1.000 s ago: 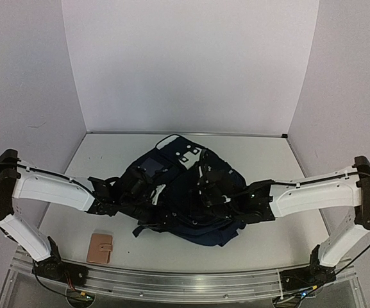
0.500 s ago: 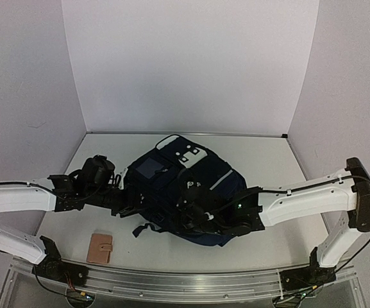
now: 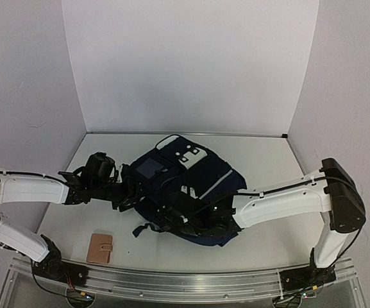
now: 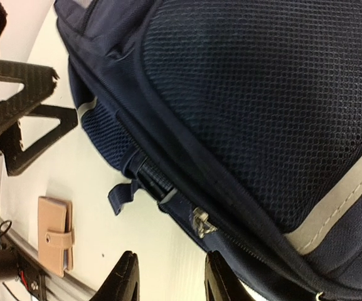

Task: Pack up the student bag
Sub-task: Zip the student bag at the center of the board.

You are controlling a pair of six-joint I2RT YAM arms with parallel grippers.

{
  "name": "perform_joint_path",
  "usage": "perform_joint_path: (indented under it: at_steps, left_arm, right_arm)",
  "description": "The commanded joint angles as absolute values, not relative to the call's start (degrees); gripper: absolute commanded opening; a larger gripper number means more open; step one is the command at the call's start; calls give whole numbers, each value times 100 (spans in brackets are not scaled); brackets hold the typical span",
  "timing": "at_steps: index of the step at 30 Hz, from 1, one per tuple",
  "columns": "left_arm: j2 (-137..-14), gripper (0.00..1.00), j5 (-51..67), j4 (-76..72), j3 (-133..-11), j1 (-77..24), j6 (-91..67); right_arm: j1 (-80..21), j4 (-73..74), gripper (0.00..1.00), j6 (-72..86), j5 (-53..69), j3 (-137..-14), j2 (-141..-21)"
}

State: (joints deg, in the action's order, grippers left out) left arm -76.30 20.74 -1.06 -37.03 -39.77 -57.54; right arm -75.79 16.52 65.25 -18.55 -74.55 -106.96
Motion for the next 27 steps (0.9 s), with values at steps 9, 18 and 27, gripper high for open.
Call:
perform_joint_path:
  at_steps: [9,18,27]
  left_arm:
    - [-8385,64,1713,-751,-4061,-3946,-5933]
    - [-8726,45,1696,-968,-4171,-3946,-5982]
    - [-8891,18,1711,-1038,-4235,-3946,-5952]
  right_arm:
    - [-7465,2074,29,7500,-3034,-7838,-11143]
    - [-7328,2099,28,7735,-3305,-8091,-11478]
    - [-7129,2105,16,7864,-3425,-8263,-11653]
